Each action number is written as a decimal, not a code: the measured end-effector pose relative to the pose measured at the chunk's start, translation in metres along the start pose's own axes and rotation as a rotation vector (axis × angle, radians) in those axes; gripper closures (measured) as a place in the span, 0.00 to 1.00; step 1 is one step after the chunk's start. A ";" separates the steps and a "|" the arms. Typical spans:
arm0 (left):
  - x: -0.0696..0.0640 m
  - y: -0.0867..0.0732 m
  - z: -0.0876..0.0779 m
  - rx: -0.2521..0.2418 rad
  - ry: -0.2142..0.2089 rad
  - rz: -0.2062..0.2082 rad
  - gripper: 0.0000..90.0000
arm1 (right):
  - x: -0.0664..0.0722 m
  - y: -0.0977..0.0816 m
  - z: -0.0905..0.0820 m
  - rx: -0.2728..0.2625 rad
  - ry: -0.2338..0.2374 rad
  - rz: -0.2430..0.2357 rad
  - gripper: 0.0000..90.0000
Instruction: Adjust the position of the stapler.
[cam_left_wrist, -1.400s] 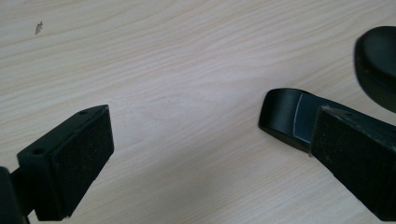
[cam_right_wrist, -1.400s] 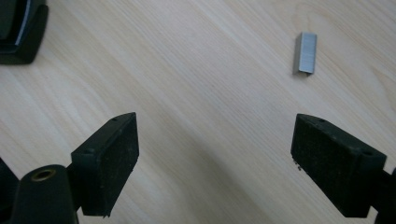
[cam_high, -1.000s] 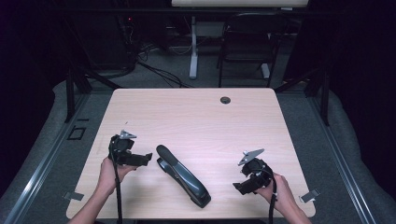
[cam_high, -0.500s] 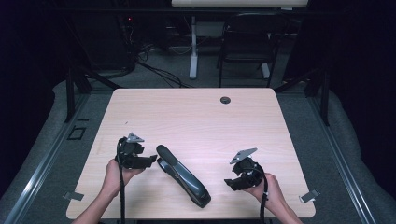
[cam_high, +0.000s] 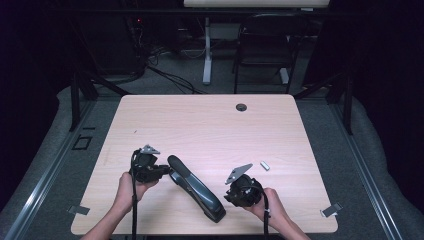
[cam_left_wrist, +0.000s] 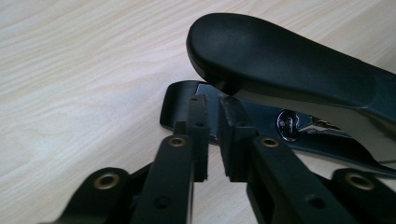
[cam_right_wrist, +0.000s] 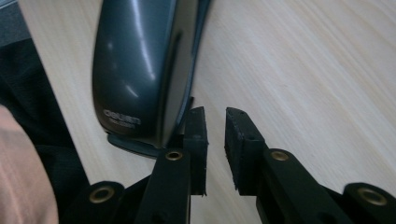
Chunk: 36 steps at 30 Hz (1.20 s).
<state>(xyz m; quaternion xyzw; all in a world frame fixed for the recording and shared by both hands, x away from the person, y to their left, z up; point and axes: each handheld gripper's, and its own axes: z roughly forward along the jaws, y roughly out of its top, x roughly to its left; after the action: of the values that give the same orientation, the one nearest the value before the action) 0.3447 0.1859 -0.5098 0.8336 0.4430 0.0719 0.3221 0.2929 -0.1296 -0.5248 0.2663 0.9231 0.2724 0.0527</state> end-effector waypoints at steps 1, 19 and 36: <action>0.000 0.000 0.001 -0.003 0.004 0.000 0.98 | 0.003 0.002 0.002 0.004 0.009 0.000 0.88; -0.020 0.013 0.020 0.036 -0.003 0.050 1.00 | 0.009 0.002 0.005 -0.022 0.059 -0.003 0.92; -0.024 0.027 0.034 0.020 -0.019 0.057 1.00 | 0.010 0.002 0.005 -0.028 0.083 0.017 0.92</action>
<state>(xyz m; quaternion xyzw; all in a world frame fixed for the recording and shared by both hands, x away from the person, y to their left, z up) 0.3621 0.1403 -0.5161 0.8496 0.4168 0.0688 0.3159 0.2866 -0.1204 -0.5272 0.2619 0.9183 0.2965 0.0160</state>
